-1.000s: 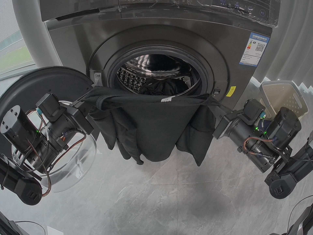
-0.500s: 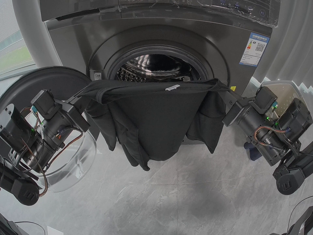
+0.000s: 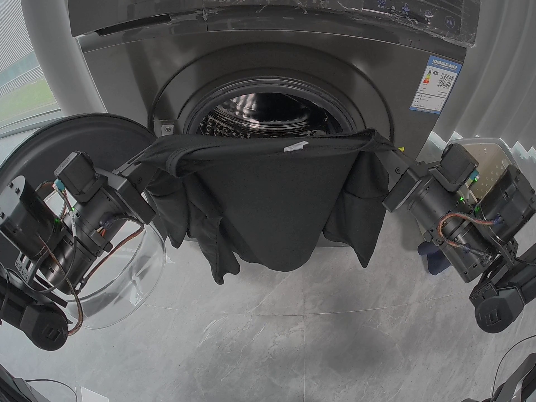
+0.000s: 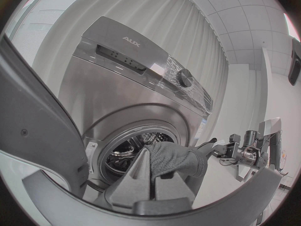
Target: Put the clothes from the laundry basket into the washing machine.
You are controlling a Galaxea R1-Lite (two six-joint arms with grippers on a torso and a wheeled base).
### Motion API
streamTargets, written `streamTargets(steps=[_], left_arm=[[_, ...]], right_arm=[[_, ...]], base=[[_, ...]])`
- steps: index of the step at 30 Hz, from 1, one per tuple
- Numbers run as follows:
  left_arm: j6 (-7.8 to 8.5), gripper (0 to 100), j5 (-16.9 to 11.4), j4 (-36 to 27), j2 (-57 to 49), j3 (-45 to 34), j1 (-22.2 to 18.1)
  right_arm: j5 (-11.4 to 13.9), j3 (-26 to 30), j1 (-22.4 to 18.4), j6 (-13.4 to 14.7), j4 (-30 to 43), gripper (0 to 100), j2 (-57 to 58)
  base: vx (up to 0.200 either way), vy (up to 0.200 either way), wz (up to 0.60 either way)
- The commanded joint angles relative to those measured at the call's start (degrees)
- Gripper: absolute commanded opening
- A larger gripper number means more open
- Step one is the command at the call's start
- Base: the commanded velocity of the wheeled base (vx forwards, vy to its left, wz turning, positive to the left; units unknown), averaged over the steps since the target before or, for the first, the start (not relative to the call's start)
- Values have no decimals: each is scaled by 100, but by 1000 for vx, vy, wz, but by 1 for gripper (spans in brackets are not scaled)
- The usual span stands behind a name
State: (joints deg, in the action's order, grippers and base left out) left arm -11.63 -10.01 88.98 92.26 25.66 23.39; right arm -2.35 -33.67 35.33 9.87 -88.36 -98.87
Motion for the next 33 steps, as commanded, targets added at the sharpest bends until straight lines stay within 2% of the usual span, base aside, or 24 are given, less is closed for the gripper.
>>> streamTargets(steps=[1,4,10,13,14,16,24,29,33], left_arm=[[29,0,-142,14,38,0,227],[29,0,-265,14,29,-9,526],[38,0,-511,14,328,-35,614],[196,0,-458,14,504,97,517],[205,0,-458,14,512,150,473],[187,0,-458,5,521,352,209],[135,0,-458,14,433,405,-28],[143,0,-467,14,425,396,-28],[126,0,-335,5,433,519,157]], right_arm=[[7,18,-26,-29,3,0,16],[7,-17,-26,-29,3,0,16],[-28,71,123,23,-6,0,-27],[-46,71,79,50,3,0,8],[-46,80,71,50,3,0,8],[-55,159,44,41,3,0,8],[-64,159,-61,15,12,0,78],[-64,194,-61,23,12,0,104],[-72,247,-44,41,20,0,183]], base=[[0,0,0],[0,0,0],[0,0,0],[0,0,0],[0,0,0],[0,0,0],[0,0,0],[0,0,0],[0,0,0]])
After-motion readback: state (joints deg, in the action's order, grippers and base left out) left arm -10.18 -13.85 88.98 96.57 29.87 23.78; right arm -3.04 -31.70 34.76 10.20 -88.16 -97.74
